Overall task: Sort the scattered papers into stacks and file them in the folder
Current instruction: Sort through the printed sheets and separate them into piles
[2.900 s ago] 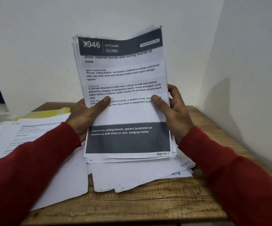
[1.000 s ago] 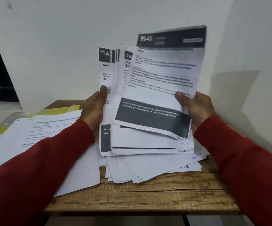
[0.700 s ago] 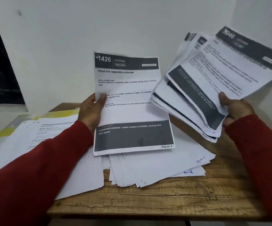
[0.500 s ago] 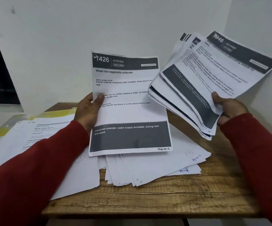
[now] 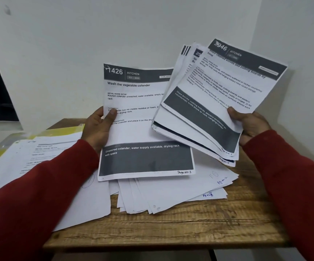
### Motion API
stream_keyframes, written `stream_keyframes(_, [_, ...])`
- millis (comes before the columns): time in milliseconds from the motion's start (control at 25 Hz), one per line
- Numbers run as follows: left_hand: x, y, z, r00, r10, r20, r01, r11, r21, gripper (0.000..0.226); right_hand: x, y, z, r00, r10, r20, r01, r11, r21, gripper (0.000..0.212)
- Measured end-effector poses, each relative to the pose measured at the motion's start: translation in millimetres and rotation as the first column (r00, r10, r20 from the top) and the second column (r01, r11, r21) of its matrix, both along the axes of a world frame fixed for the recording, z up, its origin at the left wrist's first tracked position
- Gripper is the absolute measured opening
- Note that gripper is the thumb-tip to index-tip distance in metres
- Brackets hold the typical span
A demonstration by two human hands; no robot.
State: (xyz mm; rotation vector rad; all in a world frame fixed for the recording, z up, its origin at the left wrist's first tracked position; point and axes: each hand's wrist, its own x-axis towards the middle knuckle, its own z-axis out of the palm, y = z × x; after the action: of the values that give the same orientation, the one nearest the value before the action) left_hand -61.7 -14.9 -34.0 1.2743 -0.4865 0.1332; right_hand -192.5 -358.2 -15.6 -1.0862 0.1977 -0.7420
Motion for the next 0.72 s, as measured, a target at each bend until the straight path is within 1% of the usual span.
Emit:
stream_keyframes(200, [0.3,1.9,-1.7,1.000,-0.013,0.015,0.014,1.000,-0.008,0.015,0.0,-1.7,0.6,0.997,-0.072,0.030,0.070,0.996,0.046,0.042])
stream_keyframes(280, [2.1,2.6,-3.3,1.000,0.007,0.027,-0.007,1.000,-0.004,0.019,-1.0,1.3,1.4,0.995,-0.087,0.046,0.084,0.994,0.065,0.039])
stream_keyframes(400, [5.6,2.3,-5.7,0.998,0.061,0.020,-0.061,0.998,0.026,0.043,-3.3,7.0,3.2,0.995,-0.088,0.053,0.083,0.993,0.087,0.036])
stream_keyframes(440, [7.4,2.6,-7.1,0.997,0.069,0.039,-0.071,0.996,0.046,0.053,-4.5,7.4,4.4,0.995,-0.088,0.055,0.083,0.992,0.090,0.037])
stream_keyframes(520, [7.1,3.8,-7.2,0.988,0.064,0.144,-0.083,0.988,0.131,0.071,-6.6,10.2,7.2,0.997,-0.049,0.052,0.045,0.997,0.061,0.039])
stream_keyframes(560, [5.4,3.9,-6.0,0.979,0.051,0.196,-0.089,0.977,0.192,0.074,-7.0,13.6,7.5,0.999,-0.014,0.040,0.013,1.000,0.028,0.040])
stream_keyframes(600, [4.0,3.5,-4.8,0.973,0.033,0.228,-0.092,0.963,0.255,0.072,-7.9,19.1,7.7,1.000,0.021,0.023,-0.021,1.000,-0.021,0.040])
stream_keyframes(640, [1.9,2.3,-4.0,0.968,0.023,0.250,-0.103,0.945,0.311,0.064,-8.5,26.1,7.3,0.999,0.054,0.005,-0.053,0.996,-0.074,0.038])
stream_keyframes(720, [-1.6,-1.2,-3.1,0.967,0.024,0.254,-0.115,0.930,0.350,0.044,-8.3,43.1,3.8,0.991,0.131,-0.029,-0.134,0.977,-0.165,0.033])
